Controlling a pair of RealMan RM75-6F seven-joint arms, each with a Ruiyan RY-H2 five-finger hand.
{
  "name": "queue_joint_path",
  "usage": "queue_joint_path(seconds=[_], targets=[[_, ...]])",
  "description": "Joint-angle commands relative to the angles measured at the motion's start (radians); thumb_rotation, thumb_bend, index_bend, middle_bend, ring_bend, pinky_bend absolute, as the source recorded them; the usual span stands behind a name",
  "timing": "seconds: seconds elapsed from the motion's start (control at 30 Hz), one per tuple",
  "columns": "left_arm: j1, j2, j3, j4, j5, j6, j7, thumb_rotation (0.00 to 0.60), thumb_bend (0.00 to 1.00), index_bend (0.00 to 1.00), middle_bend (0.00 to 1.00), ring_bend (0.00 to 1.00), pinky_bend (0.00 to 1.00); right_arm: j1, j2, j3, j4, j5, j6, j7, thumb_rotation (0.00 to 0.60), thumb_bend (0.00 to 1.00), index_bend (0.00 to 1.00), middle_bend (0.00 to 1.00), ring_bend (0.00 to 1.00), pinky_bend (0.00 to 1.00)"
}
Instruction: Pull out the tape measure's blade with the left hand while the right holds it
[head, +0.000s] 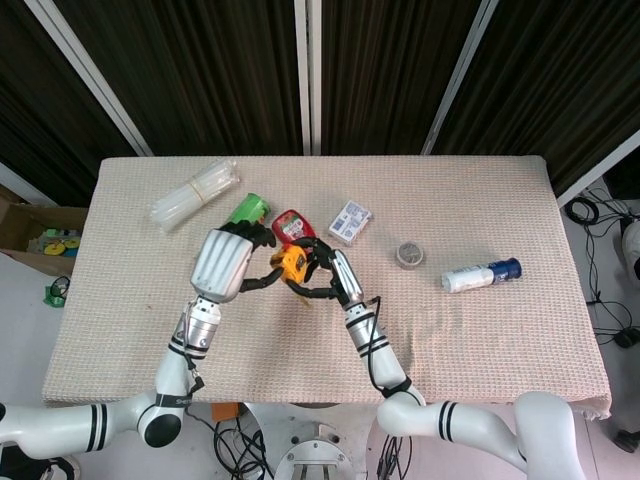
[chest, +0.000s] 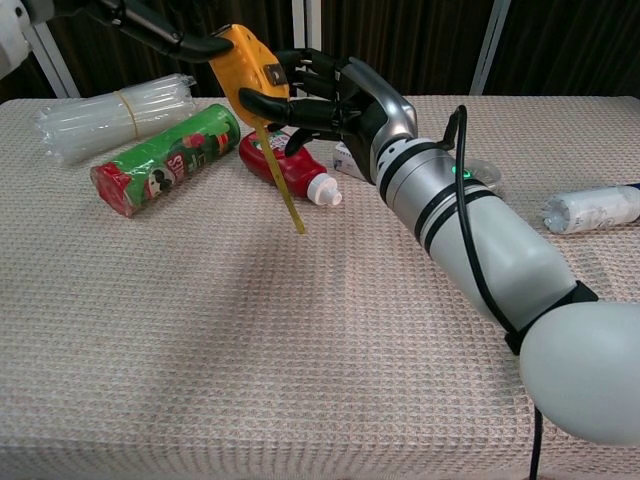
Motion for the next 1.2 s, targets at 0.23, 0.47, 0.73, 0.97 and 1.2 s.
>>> queue_joint_path(seconds=[0.23, 0.47, 0.73, 0.97, 1.2], targets=[[-0.003, 0.014, 0.010, -0.013, 0.004, -0.001, -0.032, 0.501, 0.27, 0.52, 0.53, 0.48, 0.59, 0.001, -0.007, 0.000, 0.009, -0.009, 0.009, 0.015, 0.600, 0.44, 0.58, 0.51, 0.51, 0.68], [-0.006, 0.024, 0.016, -0.018, 0.001, -0.001, -0.038, 0.505, 0.28, 0.53, 0.54, 0.49, 0.60, 0.000, -0.008, -0.002, 0.011, -0.009, 0.008, 0.013, 0.600, 0.44, 0.59, 0.52, 0.52, 0.69], [-0.012, 0.027, 0.015, -0.019, -0.002, 0.005, -0.030, 0.541, 0.30, 0.54, 0.55, 0.49, 0.61, 0.001, -0.007, -0.003, 0.010, -0.008, 0.005, 0.006, 0.600, 0.45, 0.60, 0.53, 0.53, 0.69], [-0.013, 0.024, 0.014, -0.014, -0.006, 0.027, 0.009, 0.487, 0.36, 0.54, 0.55, 0.50, 0.61, -0.002, -0.003, -0.005, 0.005, -0.012, 0.009, 0.005, 0.600, 0.45, 0.60, 0.53, 0.53, 0.69], [-0.017, 0.040, 0.012, -0.041, -0.029, 0.016, 0.012, 0.407, 0.46, 0.55, 0.55, 0.50, 0.62, -0.004, 0.005, -0.005, -0.005, -0.011, 0.010, 0.001, 0.600, 0.45, 0.60, 0.53, 0.53, 0.69]])
